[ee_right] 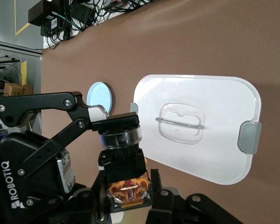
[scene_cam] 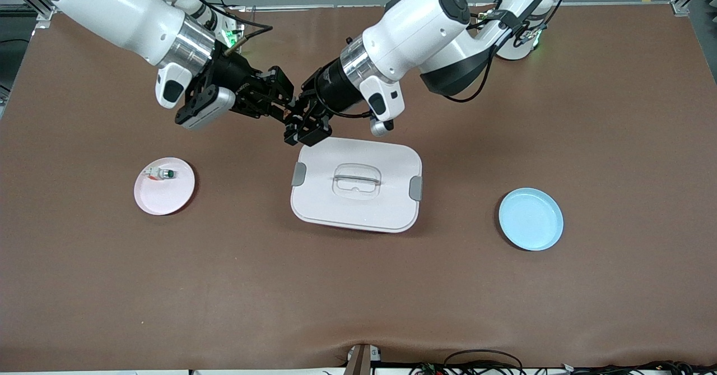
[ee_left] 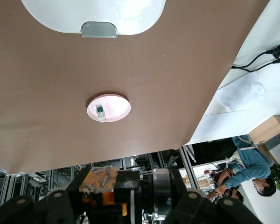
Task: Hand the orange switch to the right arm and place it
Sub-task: 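Close the right gripper on the orange switch, then open the left gripper and withdraw while the right gripper carries the switch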
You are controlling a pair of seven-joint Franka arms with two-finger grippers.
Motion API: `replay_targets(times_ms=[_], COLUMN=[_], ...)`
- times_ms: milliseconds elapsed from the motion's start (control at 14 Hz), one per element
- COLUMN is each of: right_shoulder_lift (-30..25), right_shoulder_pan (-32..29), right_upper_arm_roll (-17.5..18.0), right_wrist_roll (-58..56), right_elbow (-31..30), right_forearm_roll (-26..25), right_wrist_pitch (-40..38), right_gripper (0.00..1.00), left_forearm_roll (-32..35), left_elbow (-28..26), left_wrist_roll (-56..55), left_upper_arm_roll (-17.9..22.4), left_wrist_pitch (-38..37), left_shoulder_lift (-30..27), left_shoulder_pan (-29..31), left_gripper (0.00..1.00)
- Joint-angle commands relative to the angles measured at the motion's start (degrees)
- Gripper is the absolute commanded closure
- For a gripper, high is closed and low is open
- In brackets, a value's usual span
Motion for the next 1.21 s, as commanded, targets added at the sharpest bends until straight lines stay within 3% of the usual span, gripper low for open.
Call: replay_targets(times_ms=[0,71,143,285,570,998,1140], right_shoulder_lift=[1.16,1.24,1.16,1.16,1.33,1.77,2.12], right_shoulder_pan=[0.20,0.20,0.20,0.20,0.11,-0.68,-1.20], right_upper_arm_roll=[-0.59,-0.59,-0.59,-0.59,-0.59,-0.94,-1.03], right_wrist_roll=[1.25,1.25,1.25,1.16,-0.15,-11.66,-15.17], right_elbow=[0.46,0.46,0.46,0.46,0.46,-0.07,-0.07], right_forearm_roll=[-1.01,-1.01,-1.01,-1.01,-1.18,-1.45,-4.33], right_wrist_pitch=[0.65,0.65,0.65,0.65,0.48,-0.14,-1.36], right_gripper=[1.00,1.00,1.00,1.00,1.00,1.00,1.00], left_forearm_roll=[1.60,1.69,1.69,1.69,1.78,1.78,1.87], left_elbow=[0.08,0.08,0.08,0.35,0.26,0.00,-0.88], left_wrist_roll=[-2.86,-2.77,-2.68,-2.59,-2.42,-2.16,-1.89], left_upper_arm_roll=[-0.18,-0.18,-0.18,-0.18,-0.18,-0.09,-0.09], left_wrist_pitch=[0.72,0.72,0.72,0.72,0.72,0.72,0.72], left_shoulder_lift=[-1.18,-1.18,-1.18,-1.18,-1.10,-1.18,-1.36], left_shoulder_pan=[-0.87,-0.78,-0.78,-0.69,-0.52,0.10,1.41], left_gripper=[0.75,0.72,0.63,0.00,0.00,0.00,0.00])
